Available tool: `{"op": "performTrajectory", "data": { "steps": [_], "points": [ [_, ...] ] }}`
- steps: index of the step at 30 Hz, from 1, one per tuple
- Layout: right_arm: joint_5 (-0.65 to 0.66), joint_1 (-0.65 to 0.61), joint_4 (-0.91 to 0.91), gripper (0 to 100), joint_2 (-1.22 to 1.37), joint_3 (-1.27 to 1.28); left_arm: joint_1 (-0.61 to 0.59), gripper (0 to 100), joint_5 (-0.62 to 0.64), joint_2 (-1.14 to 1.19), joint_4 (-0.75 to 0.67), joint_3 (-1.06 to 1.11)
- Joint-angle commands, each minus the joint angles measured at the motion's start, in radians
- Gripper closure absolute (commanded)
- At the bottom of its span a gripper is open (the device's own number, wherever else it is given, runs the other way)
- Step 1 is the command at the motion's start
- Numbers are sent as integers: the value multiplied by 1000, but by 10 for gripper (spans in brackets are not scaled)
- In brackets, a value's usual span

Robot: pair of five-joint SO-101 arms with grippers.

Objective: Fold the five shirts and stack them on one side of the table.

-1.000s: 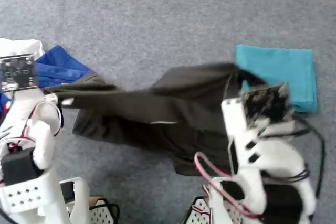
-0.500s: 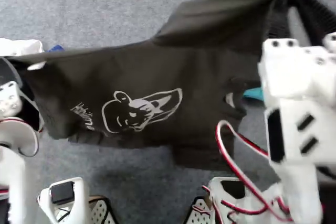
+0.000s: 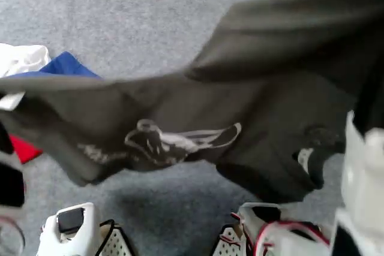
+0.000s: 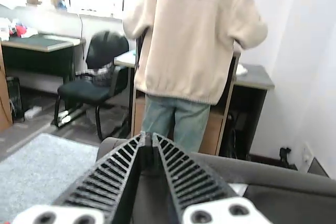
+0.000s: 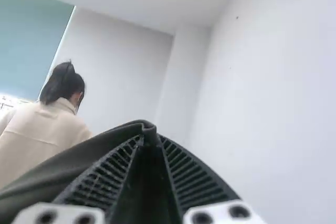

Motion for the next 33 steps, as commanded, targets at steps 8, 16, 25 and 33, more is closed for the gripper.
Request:
{"op": "performTrajectory", "data": {
  "steps": [8, 16, 25, 33],
  "points": [
    [5, 6, -38, 985, -119, 165, -4, 972, -57, -193, 12, 128],
    [5, 5, -37, 985, -117, 355, -4, 971, -51, -359, 6, 443],
    [11, -77, -184, 985, -117, 934, 7, 971, -49, -358, -473, 1093],
    [14, -77, -872, 985, -62, 1549, 99, 971, -69, -350, -1419, 1807]
  ]
}}
